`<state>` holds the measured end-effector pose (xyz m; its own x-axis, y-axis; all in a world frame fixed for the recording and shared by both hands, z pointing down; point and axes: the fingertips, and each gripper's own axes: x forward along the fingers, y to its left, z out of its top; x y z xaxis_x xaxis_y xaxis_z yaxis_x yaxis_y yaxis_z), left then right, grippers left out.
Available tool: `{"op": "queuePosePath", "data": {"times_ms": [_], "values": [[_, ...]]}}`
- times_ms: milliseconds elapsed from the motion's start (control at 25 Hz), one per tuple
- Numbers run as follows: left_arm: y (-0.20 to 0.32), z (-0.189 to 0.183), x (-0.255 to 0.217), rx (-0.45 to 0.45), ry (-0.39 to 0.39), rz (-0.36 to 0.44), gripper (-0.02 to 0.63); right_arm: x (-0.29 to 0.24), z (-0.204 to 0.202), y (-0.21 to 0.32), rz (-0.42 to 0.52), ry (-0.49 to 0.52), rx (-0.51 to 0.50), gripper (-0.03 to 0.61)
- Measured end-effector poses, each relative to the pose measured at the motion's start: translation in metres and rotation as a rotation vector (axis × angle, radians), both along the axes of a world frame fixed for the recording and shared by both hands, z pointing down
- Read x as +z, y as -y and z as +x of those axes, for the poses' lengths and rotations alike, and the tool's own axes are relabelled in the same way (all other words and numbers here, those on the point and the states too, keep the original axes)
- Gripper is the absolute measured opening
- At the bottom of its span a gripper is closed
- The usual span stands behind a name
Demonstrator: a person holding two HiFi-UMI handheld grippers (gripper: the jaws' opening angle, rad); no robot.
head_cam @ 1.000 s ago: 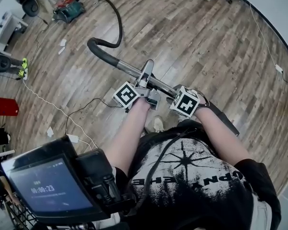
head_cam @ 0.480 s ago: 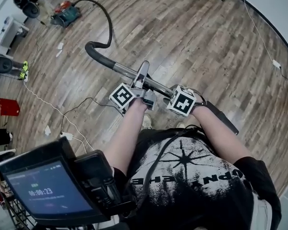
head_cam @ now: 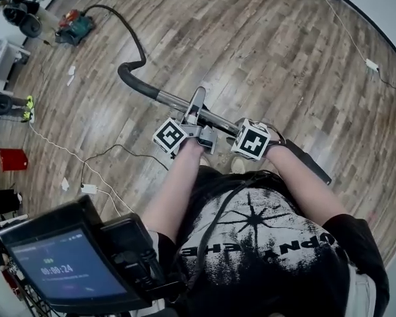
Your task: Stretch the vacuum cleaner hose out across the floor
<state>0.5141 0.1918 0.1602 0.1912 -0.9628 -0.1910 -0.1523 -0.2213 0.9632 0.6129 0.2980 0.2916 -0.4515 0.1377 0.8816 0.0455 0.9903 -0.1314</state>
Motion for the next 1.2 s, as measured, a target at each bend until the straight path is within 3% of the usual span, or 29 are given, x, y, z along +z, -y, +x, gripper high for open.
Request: {"op": "queuePosePath", "data": {"times_ms": [160,480,640,880,1200], "values": [[-0.003,0.015,0.007,0.045,0.083,-0.013,0.040,0.004,0.013,-0.009,-0.014,0.011,0.040,0.080],[-0.008,0.031,0.001,0.144,0.003,-0.023,0.040,-0.004,0.015,-0.025,-0.029,-0.004,0.142,0.081],[-0.017,0.032,0.012,0.193,0.000,-0.052,0.040,0.003,0.016,-0.033,0.021,-0.034,0.207,0.094],[-0.019,0.062,0.039,0.273,0.000,-0.080,0.040,0.022,0.044,-0.037,0.115,-0.098,0.305,0.095],[-0.017,0.122,0.062,0.354,-0.045,-0.108,0.040,0.041,0.094,-0.044,0.088,-0.134,0.406,0.086]]}}
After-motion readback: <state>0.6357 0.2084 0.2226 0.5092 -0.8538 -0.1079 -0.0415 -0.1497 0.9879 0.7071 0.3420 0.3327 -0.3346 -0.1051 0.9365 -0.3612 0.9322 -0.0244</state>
